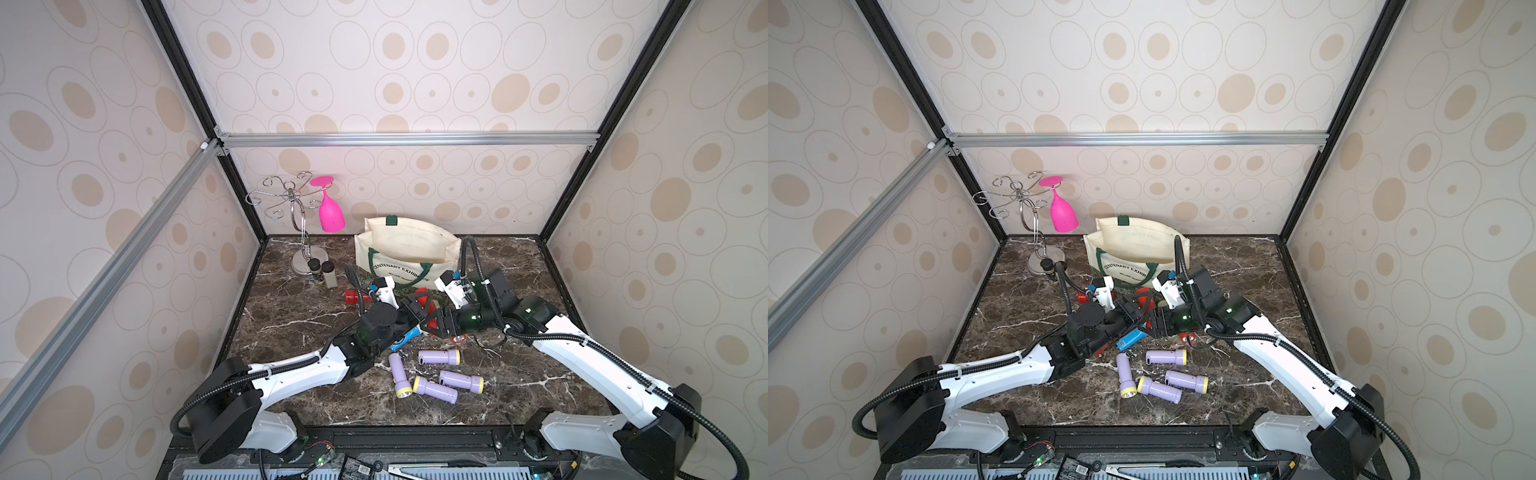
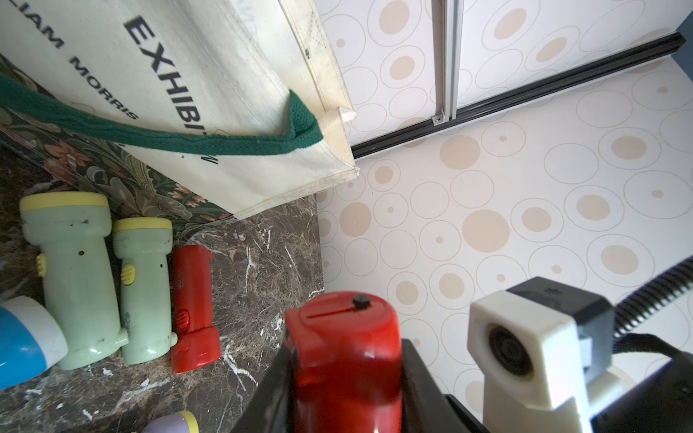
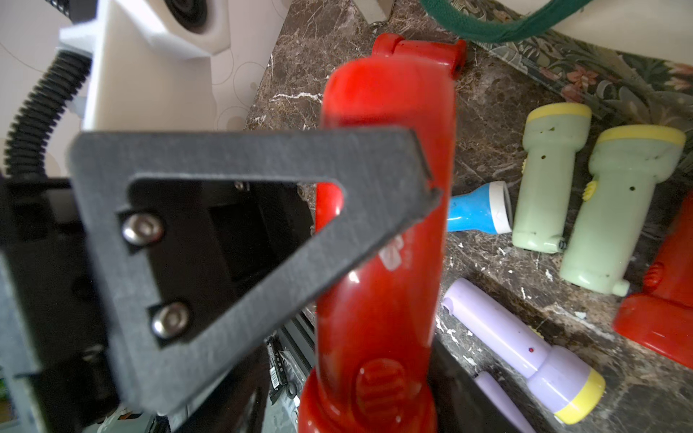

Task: Put the flashlights into the tote bags
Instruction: Pick up the flashlight from the center of the board.

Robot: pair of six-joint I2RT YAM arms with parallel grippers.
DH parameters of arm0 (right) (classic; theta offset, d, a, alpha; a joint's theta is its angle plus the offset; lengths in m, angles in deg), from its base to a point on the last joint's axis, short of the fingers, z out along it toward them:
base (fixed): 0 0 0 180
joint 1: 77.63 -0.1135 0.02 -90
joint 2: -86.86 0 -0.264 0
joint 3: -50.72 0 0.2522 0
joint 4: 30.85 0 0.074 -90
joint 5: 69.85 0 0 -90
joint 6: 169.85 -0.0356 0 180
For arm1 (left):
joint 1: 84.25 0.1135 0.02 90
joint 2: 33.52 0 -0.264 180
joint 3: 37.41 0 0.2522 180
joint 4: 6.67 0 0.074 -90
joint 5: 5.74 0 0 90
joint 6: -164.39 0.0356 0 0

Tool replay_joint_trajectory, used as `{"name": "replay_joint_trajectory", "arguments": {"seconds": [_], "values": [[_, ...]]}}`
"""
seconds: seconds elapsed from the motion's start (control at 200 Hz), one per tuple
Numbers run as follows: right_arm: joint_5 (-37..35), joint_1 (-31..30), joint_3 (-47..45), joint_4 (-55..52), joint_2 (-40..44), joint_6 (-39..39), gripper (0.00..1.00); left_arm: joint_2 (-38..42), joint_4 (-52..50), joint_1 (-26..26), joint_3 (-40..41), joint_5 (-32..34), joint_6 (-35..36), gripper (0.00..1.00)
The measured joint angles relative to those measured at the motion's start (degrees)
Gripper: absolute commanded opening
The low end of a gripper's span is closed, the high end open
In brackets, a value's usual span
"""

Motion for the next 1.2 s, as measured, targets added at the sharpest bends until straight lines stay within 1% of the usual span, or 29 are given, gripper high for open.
{"name": "replay_joint_trajectory", "arguments": {"seconds": [0.125,0.165,0.47,0.52,0.57,0.63,0.65,0.68,0.7,0.705,0.755,0.785,0.815,0.93,1.025,1.141,1.201], "values": [[0.6,0.0,-1.2,0.2,0.6,-0.4,0.66,0.2,0.0,0.0,0.0,0.7,0.0,0.05],[0.7,0.0,-1.3,0.2,0.7,-0.5,0.64,0.3,0.0,0.0,0.0,0.8,0.0,0.05],[1.0,0.0,-1.6,1.0,1.3,-1.4,0.33,1.0,0.2,0.0,0.0,1.6,-0.2,0.05],[0.9,0.0,-1.6,1.0,1.3,-1.2,0.28,1.0,0.2,0.0,0.0,1.6,-0.3,0.07],[1.0,0.0,-1.6,1.1,1.3,-1.2,0.24,1.0,0.3,0.0,0.0,1.7,-0.3,0.13],[1.0,0.0,-1.6,1.2,1.3,-1.2,0.17,1.0,0.4,0.0,0.0,1.7,-0.3,0.25],[0.9,0.0,-1.6,1.2,1.3,-1.2,0.15,1.0,0.4,0.0,0.0,1.7,-0.3,0.31],[0.9,0.0,-1.6,1.2,1.3,-1.2,0.11,1.0,0.5,0.0,0.1,1.7,-0.3,0.42],[0.9,0.0,-1.6,1.2,1.3,-1.2,0.09,1.0,0.6,0.0,0.2,1.7,-0.3,0.51],[1.0,0.0,-1.6,1.2,1.3,-1.2,0.08,1.0,0.7,0.0,0.2,1.7,-0.3,0.51],[1.0,0.0,-1.6,1.3,1.4,-1.2,0.03,1.2,1.0,0.0,0.4,1.7,-0.3,0.72],[1.0,0.0,-1.6,1.4,1.4,-1.1,0.01,1.4,1.0,0.0,0.5,1.8,-0.3,0.88],[0.8,0.0,-1.6,1.5,1.6,-1.1,0.00,1.7,1.0,0.0,0.6,1.9,-0.3,0.99],[-0.8,0.0,-1.4,1.4,2.4,-0.4,0.00,3.8,0.2,0.0,0.9,2.6,-0.3,1.00],[-3.3,0.0,0.6,-0.5,2.4,0.7,0.00,6.3,-1.6,0.2,0.9,3.2,0.3,1.00],[-6.9,0.2,6.6,-3.9,0.5,3.1,0.00,9.8,-6.0,0.4,0.9,3.8,1.0,1.00],[-9.2,0.3,11.8,-6.0,-2.0,4.8,0.00,11.6,-8.9,0.5,0.9,4.4,1.2,1.00]]}}
